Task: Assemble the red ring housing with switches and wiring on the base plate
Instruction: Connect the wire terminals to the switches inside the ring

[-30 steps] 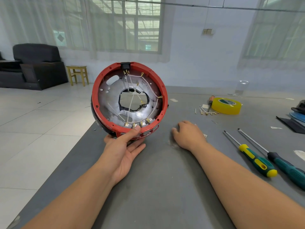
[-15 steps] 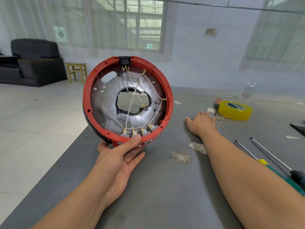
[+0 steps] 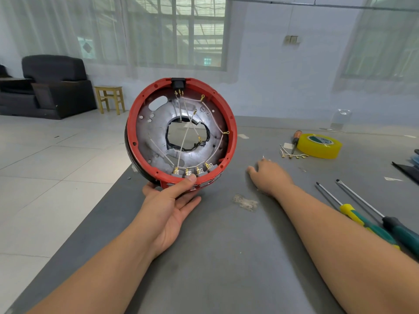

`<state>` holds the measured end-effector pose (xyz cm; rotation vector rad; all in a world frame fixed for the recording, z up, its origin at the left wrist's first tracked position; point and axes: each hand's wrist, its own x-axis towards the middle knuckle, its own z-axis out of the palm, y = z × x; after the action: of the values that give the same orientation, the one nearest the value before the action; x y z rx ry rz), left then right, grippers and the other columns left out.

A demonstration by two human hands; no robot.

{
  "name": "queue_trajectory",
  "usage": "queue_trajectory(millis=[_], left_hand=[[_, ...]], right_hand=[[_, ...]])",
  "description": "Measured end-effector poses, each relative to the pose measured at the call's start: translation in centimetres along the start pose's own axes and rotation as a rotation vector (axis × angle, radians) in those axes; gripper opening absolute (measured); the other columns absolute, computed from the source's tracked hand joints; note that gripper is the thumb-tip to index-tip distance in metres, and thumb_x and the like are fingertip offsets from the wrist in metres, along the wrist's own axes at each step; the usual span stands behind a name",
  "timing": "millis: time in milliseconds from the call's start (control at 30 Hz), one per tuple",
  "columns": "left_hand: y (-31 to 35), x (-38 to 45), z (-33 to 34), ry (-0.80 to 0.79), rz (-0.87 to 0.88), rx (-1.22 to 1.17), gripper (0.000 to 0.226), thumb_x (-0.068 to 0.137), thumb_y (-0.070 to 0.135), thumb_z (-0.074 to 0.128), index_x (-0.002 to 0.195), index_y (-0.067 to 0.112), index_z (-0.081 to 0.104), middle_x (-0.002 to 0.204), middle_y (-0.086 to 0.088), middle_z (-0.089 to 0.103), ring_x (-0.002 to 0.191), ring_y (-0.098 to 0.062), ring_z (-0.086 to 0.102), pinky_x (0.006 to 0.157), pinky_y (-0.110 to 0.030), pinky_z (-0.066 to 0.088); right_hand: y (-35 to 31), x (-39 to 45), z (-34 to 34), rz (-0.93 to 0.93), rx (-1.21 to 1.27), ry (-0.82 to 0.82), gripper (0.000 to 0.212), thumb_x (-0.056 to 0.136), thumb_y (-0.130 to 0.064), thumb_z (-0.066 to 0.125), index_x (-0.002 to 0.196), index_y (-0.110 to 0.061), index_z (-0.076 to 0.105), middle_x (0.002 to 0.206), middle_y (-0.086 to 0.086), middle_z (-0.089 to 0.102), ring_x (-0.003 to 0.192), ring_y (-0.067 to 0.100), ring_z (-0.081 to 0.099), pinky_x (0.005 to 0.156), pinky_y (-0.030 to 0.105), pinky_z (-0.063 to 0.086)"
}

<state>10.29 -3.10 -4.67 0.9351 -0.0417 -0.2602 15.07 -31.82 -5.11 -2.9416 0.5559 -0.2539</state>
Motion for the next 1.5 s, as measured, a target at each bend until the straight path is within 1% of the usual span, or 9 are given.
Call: queue_trajectory(millis=[167,333,567,667,767,900,1200,1400,1500], left_hand=[[0.2,-0.8,-0.1,0.012,-0.006,0.0,0.08,0.084,-0.001,0.08,0.145,0.022,0.034,0.131,-0.016,0.071,0.105,-0.037,0.077,0.096,-0.052,0.059],[0.1,-2.3,0.1,0.046,0.035,0.02,0.074,0.085,-0.002,0.08,0.137,0.024,0.033,0.134,-0.015,0.068,0.103,-0.036,0.077,0.095,-0.053,0.059],[0.0,-4.0,-0.2,0.023,0.073,0.083,0.068,0.082,-0.001,0.082,0.119,0.033,0.037,0.118,-0.011,0.077,0.1,-0.032,0.079,0.092,-0.05,0.061],[-0.1,-4.6,-0.6,-0.016,0.058,0.117,0.07,0.082,-0.001,0.082,0.117,0.038,0.037,0.114,-0.012,0.079,0.104,-0.034,0.077,0.093,-0.05,0.059],[-0.2,-4.7,-0.9,-0.044,0.05,0.132,0.077,0.079,-0.001,0.084,0.125,0.038,0.035,0.114,-0.014,0.079,0.106,-0.034,0.077,0.097,-0.052,0.058],[-0.2,-4.4,-0.8,-0.071,0.03,0.139,0.085,0.076,0.001,0.086,0.13,0.039,0.032,0.113,-0.013,0.079,0.105,-0.034,0.077,0.098,-0.054,0.056],[-0.5,-3.7,-0.7,-0.057,0.023,0.129,0.072,0.084,0.0,0.082,0.123,0.038,0.035,0.115,-0.016,0.078,0.104,-0.036,0.077,0.095,-0.053,0.06],[-0.4,-3.8,-0.7,-0.057,0.018,0.116,0.068,0.084,0.002,0.082,0.123,0.034,0.036,0.11,-0.013,0.08,0.101,-0.035,0.078,0.09,-0.051,0.063],[-0.4,-3.8,-0.7,-0.054,0.017,0.093,0.069,0.081,0.002,0.083,0.123,0.032,0.037,0.11,-0.012,0.08,0.1,-0.036,0.078,0.087,-0.051,0.064]], right_hand=[[-1.8,-6.7,-0.3,-0.225,0.059,-0.023,0.042,0.106,-0.046,0.04,0.114,-0.01,0.059,0.152,0.013,0.048,0.137,0.034,0.048,0.109,0.039,0.037],[-3.4,-14.8,-1.2,-0.487,0.109,-0.07,0.06,0.105,-0.053,0.041,0.153,-0.016,0.043,0.168,-0.001,0.027,0.155,0.016,0.024,0.123,0.029,0.018],[-3.4,-22.8,-2.4,-0.704,0.157,-0.11,0.065,0.106,-0.053,0.04,0.162,-0.021,0.028,0.17,-0.012,0.017,0.155,-0.002,0.009,0.119,0.009,-0.004],[-3.1,-23.6,-2.4,-0.721,0.206,-0.126,0.063,0.105,-0.053,0.044,0.16,-0.024,0.033,0.168,-0.015,0.02,0.152,-0.006,0.012,0.12,0.007,0.0],[-2.9,-22.9,-2.7,-0.639,0.435,-0.054,0.046,0.103,-0.037,0.057,0.148,-0.026,0.054,0.157,-0.019,0.041,0.143,-0.01,0.034,0.118,0.009,0.021],[-2.4,-21.0,-2.7,-0.421,0.601,0.07,0.018,0.101,-0.018,0.061,0.111,-0.026,0.074,0.108,-0.021,0.071,0.098,-0.013,0.06,0.083,0.001,0.038],[-4.3,-18.1,-3.0,-0.477,0.508,-0.088,0.011,0.092,-0.015,0.063,0.088,-0.023,0.07,0.078,-0.005,0.066,0.071,0.006,0.055,0.065,0.014,0.039],[-4.1,-18.2,-2.5,-0.555,0.427,-0.062,0.017,0.086,-0.04,0.075,0.087,-0.026,0.065,0.08,-0.012,0.058,0.08,0.002,0.054,0.069,0.011,0.039],[-4.1,-18.3,-2.5,-0.547,0.456,-0.004,0.016,0.086,-0.038,0.078,0.084,-0.026,0.069,0.079,-0.011,0.061,0.078,0.002,0.056,0.069,0.012,0.041]])
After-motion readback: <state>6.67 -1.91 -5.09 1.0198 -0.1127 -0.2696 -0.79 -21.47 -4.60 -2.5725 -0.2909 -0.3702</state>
